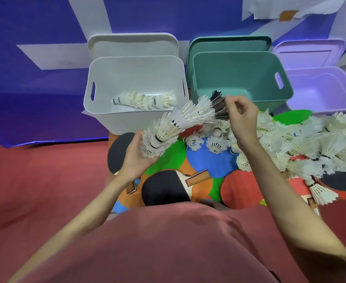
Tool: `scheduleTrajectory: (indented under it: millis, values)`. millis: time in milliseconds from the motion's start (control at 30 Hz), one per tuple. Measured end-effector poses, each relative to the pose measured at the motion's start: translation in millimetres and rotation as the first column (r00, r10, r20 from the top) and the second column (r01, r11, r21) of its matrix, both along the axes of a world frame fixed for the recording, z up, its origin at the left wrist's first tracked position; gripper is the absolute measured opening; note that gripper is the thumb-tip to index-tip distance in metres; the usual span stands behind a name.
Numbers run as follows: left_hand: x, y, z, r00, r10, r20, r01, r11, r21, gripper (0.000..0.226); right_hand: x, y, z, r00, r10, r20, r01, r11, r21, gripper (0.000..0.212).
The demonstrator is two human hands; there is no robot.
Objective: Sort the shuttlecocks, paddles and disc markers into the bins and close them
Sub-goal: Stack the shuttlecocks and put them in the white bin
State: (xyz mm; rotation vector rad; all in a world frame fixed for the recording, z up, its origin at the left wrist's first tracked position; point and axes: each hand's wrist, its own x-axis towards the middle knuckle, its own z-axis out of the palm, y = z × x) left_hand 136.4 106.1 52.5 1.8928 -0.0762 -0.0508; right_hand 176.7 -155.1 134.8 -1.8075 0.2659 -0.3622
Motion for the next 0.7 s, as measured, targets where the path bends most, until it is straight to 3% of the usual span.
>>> scheduleTrajectory:
  millis: [133,267,367,467,567,700]
  values:
    - [12.3,10.7,9.7,0.999,0.031,0.042,-0.033,0.999,0.038,0.057,5.9,7.4,4.5,0.992,0.117,-0.036,-0.115,0.992,0.053,0.032]
    - [42.4,23.8,42.1,0.993,0.052,0.11,-0.06,0.995,0.075,0.055,24.1,17.1,6.7,0.947,0.32,-0.043,-0.322,0.936,-0.139,0.022]
    - [79.4,42.0,69.9,0.976,0.042,0.213,-0.081,0.981,0.176,0.059,53.7,29.6,10.1,0.964,0.265,0.023,-0.253,0.94,-0.227,0.023]
    - [119.8,58.2,97.4,0.964,-0.006,0.264,-0.098,0.921,0.377,0.057,85.7,44.8,14.9,0.98,0.19,-0.051,-0.197,0.943,-0.269,0.017]
    - [157.5,73.5,111.8,0.976,-0.052,0.211,-0.063,0.862,0.502,0.055,118.0,58.7,7.9,0.982,0.158,-0.104,-0.181,0.945,-0.272,0.019]
    - [192.0,91.4,95.7,0.989,-0.144,-0.028,0.133,0.791,0.597,0.04,148.6,82.4,-12.1,0.934,0.255,-0.25,-0.271,0.962,-0.031,0.021]
